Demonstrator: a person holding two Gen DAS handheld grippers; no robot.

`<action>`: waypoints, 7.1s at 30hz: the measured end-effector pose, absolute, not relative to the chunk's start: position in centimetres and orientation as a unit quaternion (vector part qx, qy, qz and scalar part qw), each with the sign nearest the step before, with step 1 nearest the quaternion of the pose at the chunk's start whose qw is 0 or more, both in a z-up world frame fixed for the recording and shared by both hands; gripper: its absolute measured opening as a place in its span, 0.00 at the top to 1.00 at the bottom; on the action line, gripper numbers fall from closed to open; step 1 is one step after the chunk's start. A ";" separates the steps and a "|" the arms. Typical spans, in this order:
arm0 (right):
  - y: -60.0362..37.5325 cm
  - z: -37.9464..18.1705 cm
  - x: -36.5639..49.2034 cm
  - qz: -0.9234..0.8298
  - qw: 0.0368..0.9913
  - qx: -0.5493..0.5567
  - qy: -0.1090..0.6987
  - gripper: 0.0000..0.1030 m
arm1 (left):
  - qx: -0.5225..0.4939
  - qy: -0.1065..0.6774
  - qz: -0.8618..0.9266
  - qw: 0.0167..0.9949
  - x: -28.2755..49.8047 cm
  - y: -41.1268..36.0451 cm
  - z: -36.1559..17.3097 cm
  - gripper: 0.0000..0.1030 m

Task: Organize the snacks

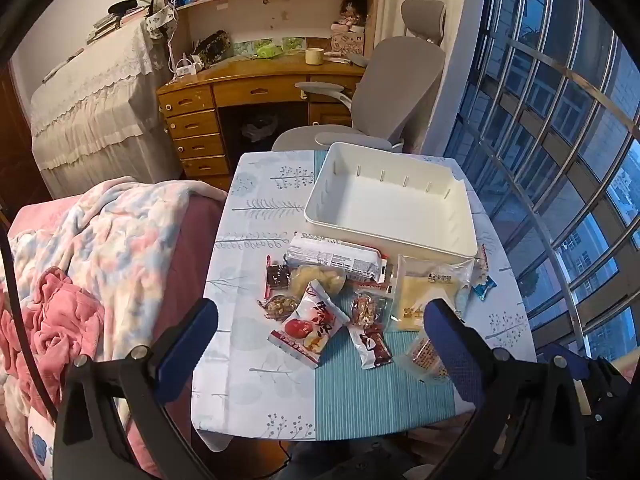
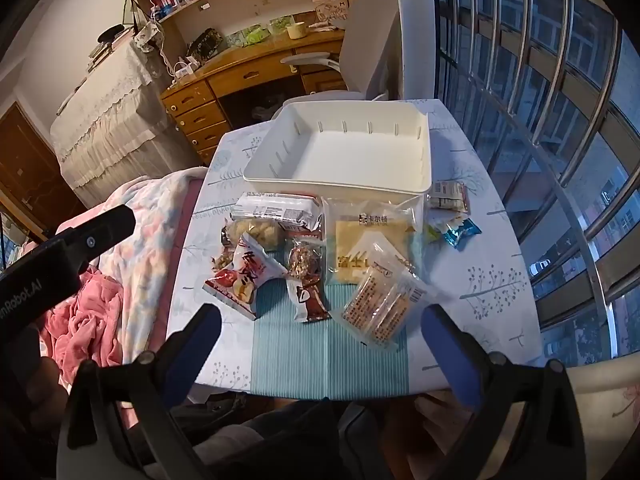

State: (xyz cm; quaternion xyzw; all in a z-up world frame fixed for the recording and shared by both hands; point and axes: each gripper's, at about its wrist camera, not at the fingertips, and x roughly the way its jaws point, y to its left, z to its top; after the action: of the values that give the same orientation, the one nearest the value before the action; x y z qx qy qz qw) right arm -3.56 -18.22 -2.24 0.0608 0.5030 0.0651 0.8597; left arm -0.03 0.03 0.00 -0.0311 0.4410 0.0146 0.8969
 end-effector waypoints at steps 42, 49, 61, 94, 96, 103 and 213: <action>-16.7 -4.1 -2.9 -0.060 0.847 0.086 0.521 0.03 | 0.006 0.454 -0.045 0.890 3.8 2.5 -1.9 0.01; -16.2 -5.5 -3.5 -0.087 0.833 0.115 0.534 0.03 | 0.017 0.467 -0.059 0.882 4.3 3.7 -3.2 0.01; -18.2 -8.8 -3.6 -0.098 0.788 0.197 0.575 0.06 | -0.031 0.541 -0.067 0.838 6.1 5.0 -7.7 0.01; -23.0 -24.9 6.9 -0.105 0.608 0.269 0.739 0.28 | -0.137 0.748 0.005 0.649 15.3 3.7 -27.3 0.02; -22.8 -25.5 7.2 -0.109 0.602 0.266 0.745 0.28 | -0.136 0.751 0.010 0.646 15.5 3.7 -27.7 0.03; -21.9 -26.3 8.8 -0.114 0.592 0.251 0.757 0.29 | -0.160 0.762 0.002 0.628 16.1 4.0 -29.1 0.19; -24.8 -4.6 20.5 0.143 0.860 0.095 0.481 0.14 | -0.175 0.441 -0.052 0.879 18.4 -2.1 -4.2 0.21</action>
State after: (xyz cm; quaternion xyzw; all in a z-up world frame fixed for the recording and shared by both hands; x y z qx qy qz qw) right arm 20.48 -24.82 -4.64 0.0952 0.4808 0.1429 0.8598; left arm 18.44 -2.13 -4.16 -0.1750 0.4412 -0.0518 0.8787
